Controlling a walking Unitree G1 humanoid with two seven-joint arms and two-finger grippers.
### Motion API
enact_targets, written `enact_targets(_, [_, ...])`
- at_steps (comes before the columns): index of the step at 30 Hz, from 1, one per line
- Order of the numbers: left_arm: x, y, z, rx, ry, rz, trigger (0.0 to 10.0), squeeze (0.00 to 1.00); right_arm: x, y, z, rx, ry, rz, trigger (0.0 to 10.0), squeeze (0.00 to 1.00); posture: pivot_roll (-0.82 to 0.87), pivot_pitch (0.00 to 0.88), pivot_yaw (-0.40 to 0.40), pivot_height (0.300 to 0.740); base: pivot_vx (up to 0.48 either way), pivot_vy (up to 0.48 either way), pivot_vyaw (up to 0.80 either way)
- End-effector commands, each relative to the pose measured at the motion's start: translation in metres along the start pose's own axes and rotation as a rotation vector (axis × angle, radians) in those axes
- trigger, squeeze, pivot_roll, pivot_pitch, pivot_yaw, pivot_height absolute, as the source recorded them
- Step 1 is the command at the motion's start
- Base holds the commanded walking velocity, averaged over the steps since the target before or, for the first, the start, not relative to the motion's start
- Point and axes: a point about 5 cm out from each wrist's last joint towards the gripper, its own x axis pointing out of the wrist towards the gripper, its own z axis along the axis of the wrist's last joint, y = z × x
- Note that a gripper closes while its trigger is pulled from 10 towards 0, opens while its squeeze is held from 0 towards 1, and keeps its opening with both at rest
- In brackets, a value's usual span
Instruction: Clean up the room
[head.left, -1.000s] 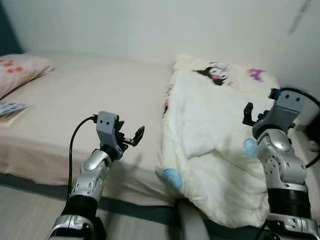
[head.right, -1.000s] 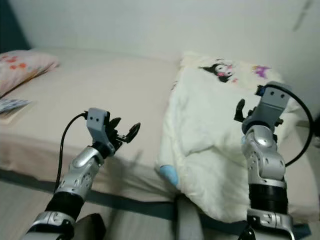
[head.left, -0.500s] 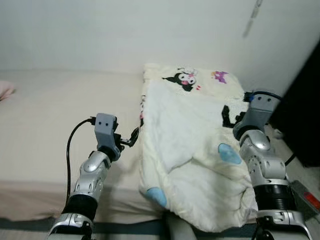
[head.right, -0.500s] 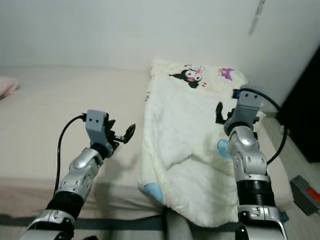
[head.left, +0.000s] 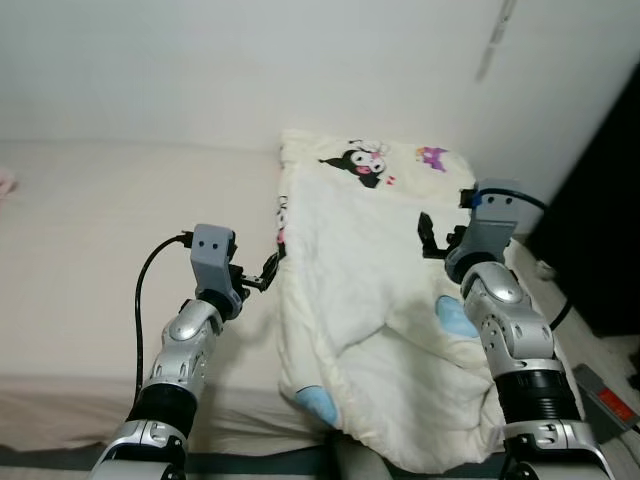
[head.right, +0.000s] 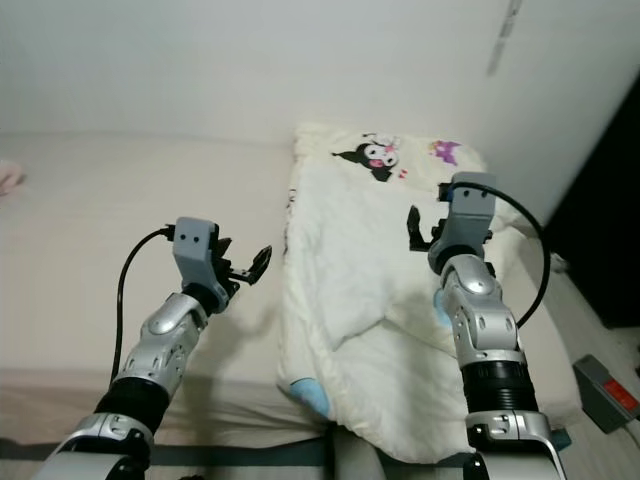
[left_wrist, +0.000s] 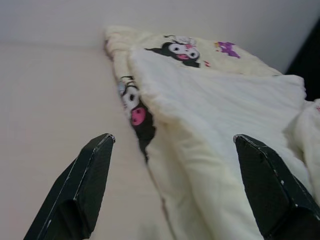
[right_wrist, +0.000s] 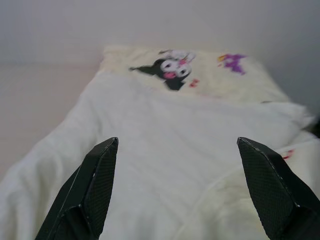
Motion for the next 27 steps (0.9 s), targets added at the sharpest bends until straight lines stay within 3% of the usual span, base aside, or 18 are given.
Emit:
enact_targets(1, [-0.001, -0.001, -0.006, -0.010, 0.022, 0.002, 10.0, 0.00, 0.002, 0.003, 0.001, -0.005, -0.005, 0.012, 10.0, 0.00, -0.07, 0.018, -0.044, 0.531, 0.000, 0.000, 0.00])
enact_targets(10, [-0.002, -0.001, -0.011, -0.014, 0.036, 0.007, 10.0, 0.00, 0.003, 0.005, -0.008, -0.004, 0.016, 0.036, 10.0, 0.00, -0.07, 0.006, -0.047, 0.576, 0.000, 0.000, 0.00])
enact_targets(17, [-0.004, 0.003, -0.014, -0.013, 0.045, 0.022, 10.0, 0.00, -0.001, 0.016, -0.035, 0.010, 0.094, 0.073, 10.0, 0.00, -0.07, 0.000, -0.052, 0.611, 0.000, 0.000, 0.00])
enact_targets(27, [-0.003, 0.003, -0.014, -0.013, 0.045, 0.027, 10.0, 0.00, -0.001, 0.023, -0.043, 0.006, 0.116, 0.098, 10.0, 0.00, -0.07, 0.000, -0.054, 0.636, 0.000, 0.000, 0.00])
